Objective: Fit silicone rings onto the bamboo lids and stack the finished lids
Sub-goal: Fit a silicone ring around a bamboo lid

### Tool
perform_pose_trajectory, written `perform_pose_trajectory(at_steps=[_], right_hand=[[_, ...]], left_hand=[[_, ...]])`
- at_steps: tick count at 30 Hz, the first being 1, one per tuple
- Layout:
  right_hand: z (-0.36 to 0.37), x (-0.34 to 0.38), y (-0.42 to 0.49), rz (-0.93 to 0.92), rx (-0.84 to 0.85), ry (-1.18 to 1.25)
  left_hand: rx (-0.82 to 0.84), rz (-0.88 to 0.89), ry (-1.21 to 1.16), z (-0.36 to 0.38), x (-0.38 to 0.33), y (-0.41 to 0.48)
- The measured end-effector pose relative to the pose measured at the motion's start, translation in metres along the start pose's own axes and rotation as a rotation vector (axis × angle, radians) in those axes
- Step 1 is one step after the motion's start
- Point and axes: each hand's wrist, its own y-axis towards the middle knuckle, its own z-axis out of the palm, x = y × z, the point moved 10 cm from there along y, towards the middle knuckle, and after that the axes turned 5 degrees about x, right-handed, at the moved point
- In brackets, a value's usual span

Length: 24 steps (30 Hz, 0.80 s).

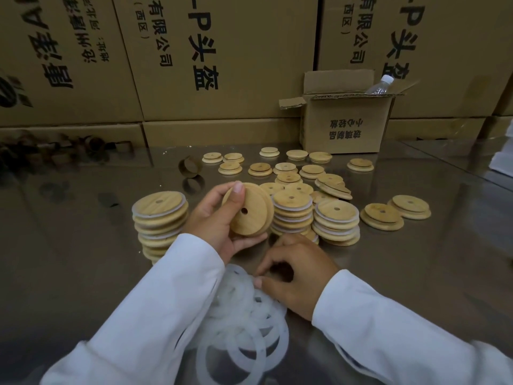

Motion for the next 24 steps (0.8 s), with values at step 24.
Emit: perform_pose_trajectory(at_steps=[24], right_hand=[[-0.075,-0.029,-0.023,0.091,-0.693,0.509]], left_hand=[[0.117,-0.326,0.012,0.021,0.047,-0.006]])
